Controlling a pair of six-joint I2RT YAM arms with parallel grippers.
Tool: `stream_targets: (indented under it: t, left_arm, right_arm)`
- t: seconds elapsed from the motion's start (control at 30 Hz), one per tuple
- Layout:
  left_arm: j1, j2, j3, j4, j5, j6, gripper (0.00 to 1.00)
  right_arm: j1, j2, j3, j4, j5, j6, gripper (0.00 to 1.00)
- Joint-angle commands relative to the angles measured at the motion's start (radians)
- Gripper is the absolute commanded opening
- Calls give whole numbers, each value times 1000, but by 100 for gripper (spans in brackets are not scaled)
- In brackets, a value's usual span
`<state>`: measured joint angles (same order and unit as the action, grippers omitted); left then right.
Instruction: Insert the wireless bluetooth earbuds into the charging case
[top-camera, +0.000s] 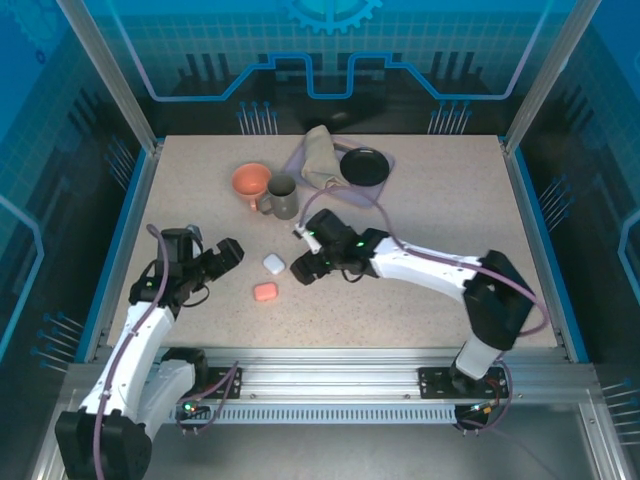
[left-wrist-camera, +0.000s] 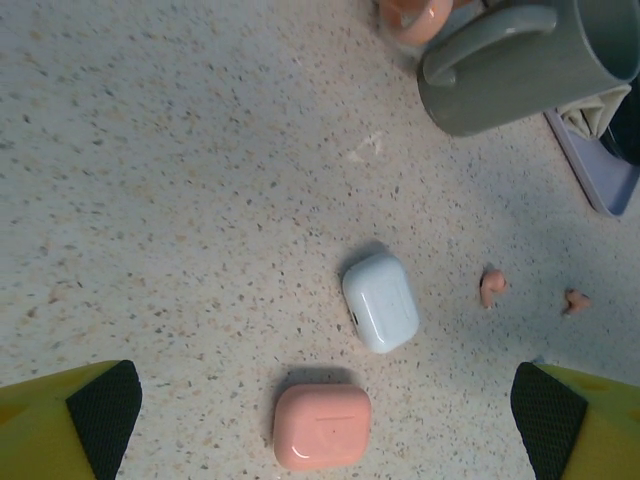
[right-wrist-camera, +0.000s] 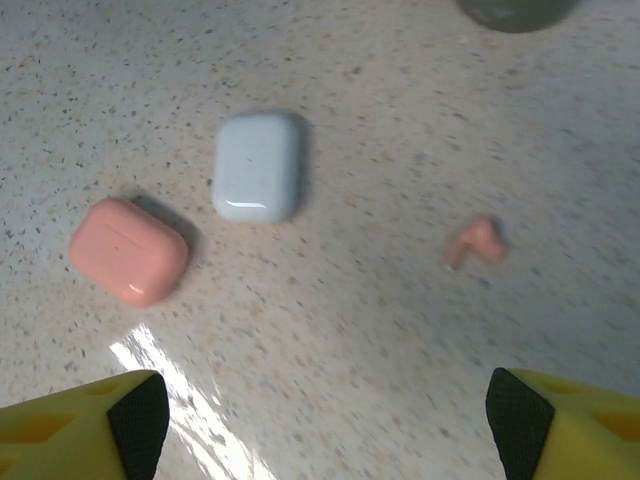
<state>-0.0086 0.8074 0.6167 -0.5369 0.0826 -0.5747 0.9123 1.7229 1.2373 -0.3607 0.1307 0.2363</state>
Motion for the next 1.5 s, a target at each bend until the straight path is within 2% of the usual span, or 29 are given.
stream_targets:
  t: [0.0, 0.33, 0.63, 0.9, 1.47]
  left_arm:
    - [-4, -47, 41, -63, -78, 12, 99]
    - [-4, -86, 83, -97, -111, 30, 99]
    - [-4, -82, 83, -83, -118, 36, 99]
    - [-4, -77, 92, -90, -128, 43, 99]
    - [-4, -57, 107, -93, -127, 49, 99]
  right_arm:
    - [47, 107, 114, -55, 21, 21, 84]
    - [76, 348, 350, -146, 16, 63, 74]
    - [78, 491, 509, -239, 43, 50, 71]
    - [77, 568, 594, -287, 63, 30, 68]
    - [76, 648, 649, -309, 90, 15, 64]
